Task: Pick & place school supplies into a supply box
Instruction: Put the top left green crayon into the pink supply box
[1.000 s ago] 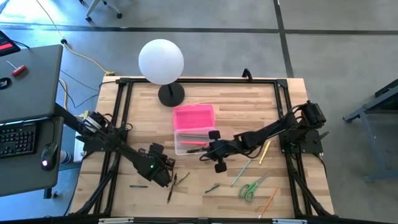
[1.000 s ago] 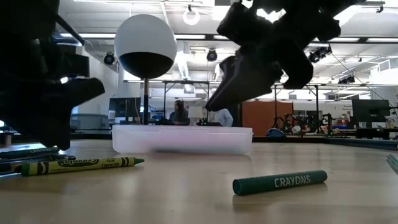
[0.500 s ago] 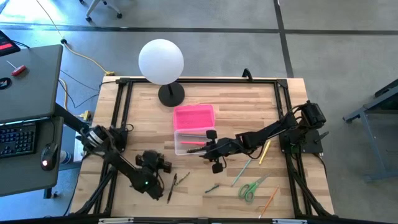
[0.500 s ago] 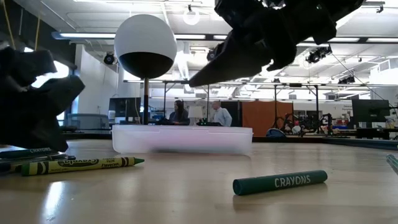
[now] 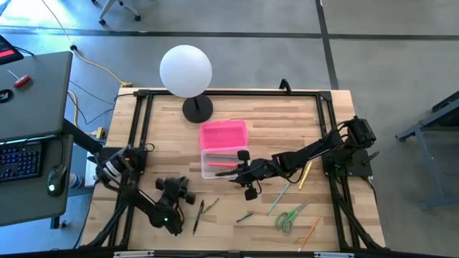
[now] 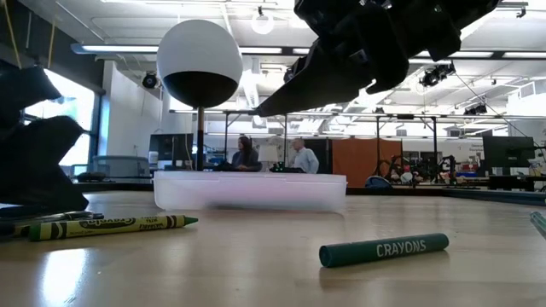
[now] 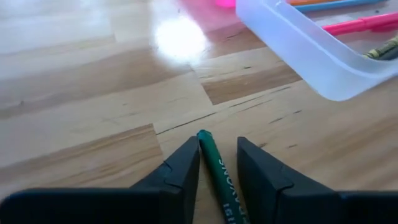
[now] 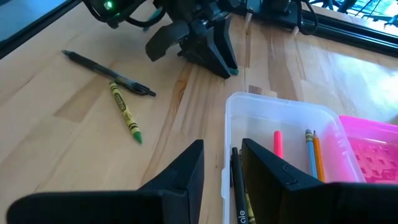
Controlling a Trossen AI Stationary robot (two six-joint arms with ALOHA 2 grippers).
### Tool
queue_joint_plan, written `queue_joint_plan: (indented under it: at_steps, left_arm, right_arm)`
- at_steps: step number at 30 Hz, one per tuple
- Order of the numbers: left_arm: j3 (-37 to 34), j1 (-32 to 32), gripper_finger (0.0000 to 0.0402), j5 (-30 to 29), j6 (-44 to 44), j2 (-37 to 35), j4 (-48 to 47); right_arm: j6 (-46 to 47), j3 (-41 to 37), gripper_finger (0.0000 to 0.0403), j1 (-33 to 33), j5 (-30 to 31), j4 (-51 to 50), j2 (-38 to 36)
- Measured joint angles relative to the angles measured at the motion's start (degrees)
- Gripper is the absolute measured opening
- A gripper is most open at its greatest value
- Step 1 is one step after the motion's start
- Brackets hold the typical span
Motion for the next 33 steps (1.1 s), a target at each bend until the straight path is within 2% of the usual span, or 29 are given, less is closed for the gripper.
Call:
queue_joint_plan:
  at_steps: [8,15,18,21,23,25,29,33]
  left_arm:
    - [0.1,-0.8,0.0034,-4.5,0.6,0.8,0.9]
    - [6.8,2.3,0.0031,-1.0,-0.3,-2.6,-7.1]
    - [8.6,4.6,0.0034,-5.2,4.7,-5.7,-8.4]
    - [11.2,7.2,0.0034,-13.4,9.9,-8.8,-8.2]
    - [13.3,9.0,0.0032,-17.7,15.6,-10.8,-8.8]
    - [15.4,11.5,0.0031,-17.6,23.7,-12.9,-9.0]
    - [18.5,19.2,0.0039,-8.3,43.0,-15.1,-5.9]
    - [18.9,27.2,0.0044,-1.1,66.9,-15.1,10.3]
  right_arm:
    - [1.5,0.0,0.0087,0.0,-0.6,0.4,0.0]
    - [7.1,0.0,0.0087,1.8,-7.6,0.8,0.0]
    - [7.2,0.0,0.0087,3.9,-7.7,0.8,0.0]
    - [7.2,0.0,0.0087,6.1,-6.1,0.8,0.0]
    - [7.9,0.0,0.0087,7.5,-4.5,0.8,0.0]
    - [8.7,0.0,0.0087,8.7,-3.2,1.1,0.0]
    - [8.7,0.0,0.0087,10.9,-1.6,2.0,0.0]
    - [8.7,0.0,0.0087,11.9,-1.7,2.9,0.0]
